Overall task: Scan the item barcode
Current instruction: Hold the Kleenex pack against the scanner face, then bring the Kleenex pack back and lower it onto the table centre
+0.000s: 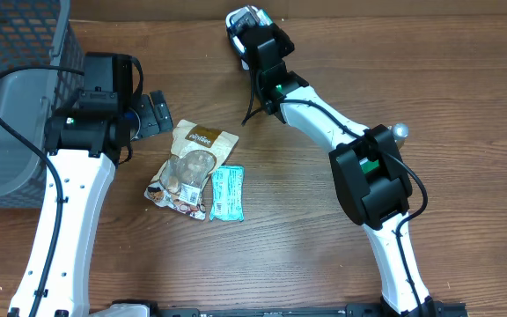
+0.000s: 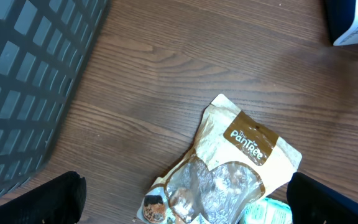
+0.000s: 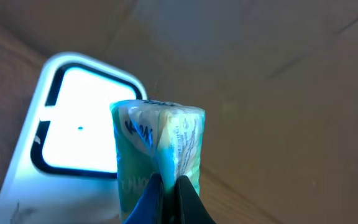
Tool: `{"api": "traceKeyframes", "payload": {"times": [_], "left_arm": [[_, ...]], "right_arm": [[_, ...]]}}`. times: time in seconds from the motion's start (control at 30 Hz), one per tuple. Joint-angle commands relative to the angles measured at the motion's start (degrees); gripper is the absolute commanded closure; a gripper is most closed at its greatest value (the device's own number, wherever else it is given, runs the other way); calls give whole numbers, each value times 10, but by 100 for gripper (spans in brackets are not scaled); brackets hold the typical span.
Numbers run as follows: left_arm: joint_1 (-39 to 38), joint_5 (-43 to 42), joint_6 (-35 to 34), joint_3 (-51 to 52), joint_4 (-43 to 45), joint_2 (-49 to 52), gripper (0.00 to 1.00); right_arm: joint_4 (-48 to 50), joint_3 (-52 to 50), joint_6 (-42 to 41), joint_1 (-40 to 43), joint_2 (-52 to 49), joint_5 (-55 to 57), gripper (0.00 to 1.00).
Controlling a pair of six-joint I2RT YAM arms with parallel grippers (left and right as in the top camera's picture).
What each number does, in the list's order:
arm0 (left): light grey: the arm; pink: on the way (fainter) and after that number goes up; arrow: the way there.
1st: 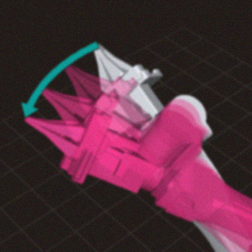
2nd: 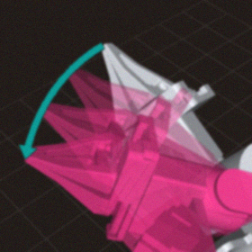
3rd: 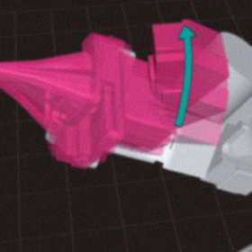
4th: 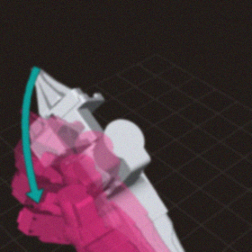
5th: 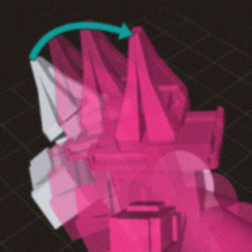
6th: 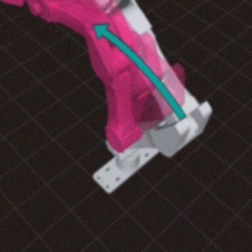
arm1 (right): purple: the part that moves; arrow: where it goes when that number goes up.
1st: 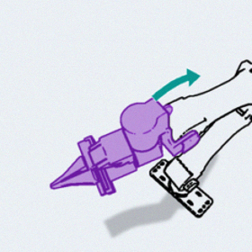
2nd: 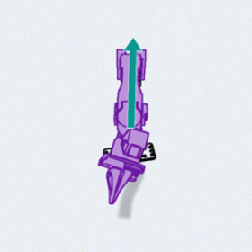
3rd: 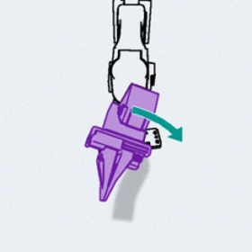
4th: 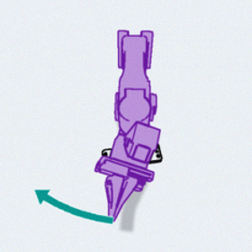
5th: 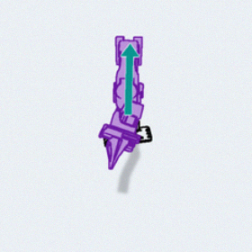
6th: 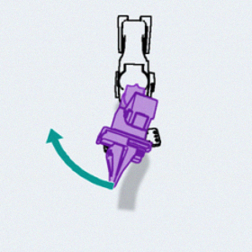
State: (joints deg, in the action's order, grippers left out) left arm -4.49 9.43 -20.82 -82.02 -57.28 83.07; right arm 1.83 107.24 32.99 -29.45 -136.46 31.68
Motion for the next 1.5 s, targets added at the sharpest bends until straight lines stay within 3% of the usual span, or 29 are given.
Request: {"api": "traceKeyframes", "payload": {"times": [0.0,0.17,0.37,0.53,0.67,0.83,0.97,1.07,1.13,1.17,1.2,1.27,1.33,1.47], "left_arm": [[0,-1,0,-6,1,-2,0],[0,-1,0,-6,1,-2,0],[0,-1,0,-6,1,-2,0],[0,-1,0,-6,1,-2,0],[0,-1,0,-6,1,-2,0],[0,-1,0,-6,1,-2,0],[0,0,0,-6,1,-2,0],[0,-1,0,-6,1,-2,0],[0,-1,0,-6,1,-2,0],[0,-1,0,-6,1,-2,0],[0,-1,0,-6,1,-2,0],[0,-1,0,-6,1,-2,0],[0,-1,0,-6,1,-2,0],[0,-1,0,-6,1,-2,0]], "right_arm": [[-41,13,-42,-10,62,16,96],[-184,13,-168,-9,151,-26,96],[-422,13,-301,7,249,-129,96],[-626,11,-394,35,269,-248,96],[-730,-20,-426,52,258,-278,97],[-734,-108,-441,58,256,-250,96],[-718,-162,-515,63,256,-166,96],[-699,-191,-528,71,256,-163,94],[-687,-206,-530,73,256,-163,86],[-683,-213,-529,74,256,-163,73],[-677,-219,-529,75,256,-163,53],[-666,-228,-530,75,256,-163,43],[-659,-234,-535,75,256,-163,38],[-639,-242,-553,72,256,-238,39]]}}
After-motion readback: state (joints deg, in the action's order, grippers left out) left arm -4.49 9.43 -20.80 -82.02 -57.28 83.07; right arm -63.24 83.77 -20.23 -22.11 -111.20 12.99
